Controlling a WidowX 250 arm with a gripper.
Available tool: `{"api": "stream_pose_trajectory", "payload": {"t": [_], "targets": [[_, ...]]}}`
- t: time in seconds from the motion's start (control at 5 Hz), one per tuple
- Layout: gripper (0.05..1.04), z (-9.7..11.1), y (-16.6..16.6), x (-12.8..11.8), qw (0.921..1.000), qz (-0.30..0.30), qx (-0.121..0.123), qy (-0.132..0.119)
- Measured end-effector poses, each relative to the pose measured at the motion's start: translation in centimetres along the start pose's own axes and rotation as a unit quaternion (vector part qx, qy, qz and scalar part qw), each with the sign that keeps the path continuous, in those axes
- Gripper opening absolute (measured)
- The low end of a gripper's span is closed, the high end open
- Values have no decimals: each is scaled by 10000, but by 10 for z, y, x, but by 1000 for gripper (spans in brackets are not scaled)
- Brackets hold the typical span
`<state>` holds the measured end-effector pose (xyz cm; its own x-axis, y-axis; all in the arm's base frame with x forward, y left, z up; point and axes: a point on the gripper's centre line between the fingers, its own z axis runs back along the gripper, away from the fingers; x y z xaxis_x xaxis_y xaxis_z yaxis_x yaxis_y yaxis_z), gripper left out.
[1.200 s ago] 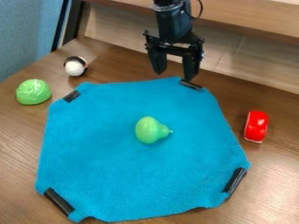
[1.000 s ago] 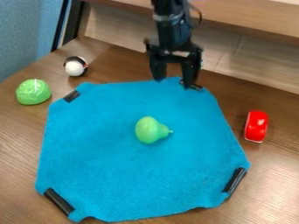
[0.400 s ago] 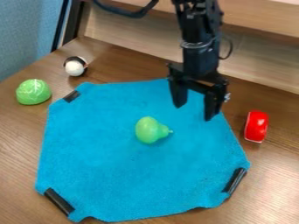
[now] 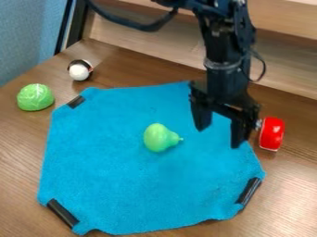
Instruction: Fold the cloth from right to left
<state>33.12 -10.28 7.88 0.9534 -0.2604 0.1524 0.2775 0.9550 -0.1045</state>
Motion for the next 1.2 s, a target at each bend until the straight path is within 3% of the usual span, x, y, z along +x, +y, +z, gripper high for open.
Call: {"api": "stream_pose_trajectory", "payload": {"t": [0.4, 0.6, 1.0, 1.2], "targets": [[1001, -14, -32, -7, 9996, -96, 244, -137], [1001, -23, -46, -9, 9996, -105, 223, -103], [1001, -45, -47, -10, 9995, 220, 225, 92], [951, -56, -46, -9, 9987, 371, 283, 211]]}}
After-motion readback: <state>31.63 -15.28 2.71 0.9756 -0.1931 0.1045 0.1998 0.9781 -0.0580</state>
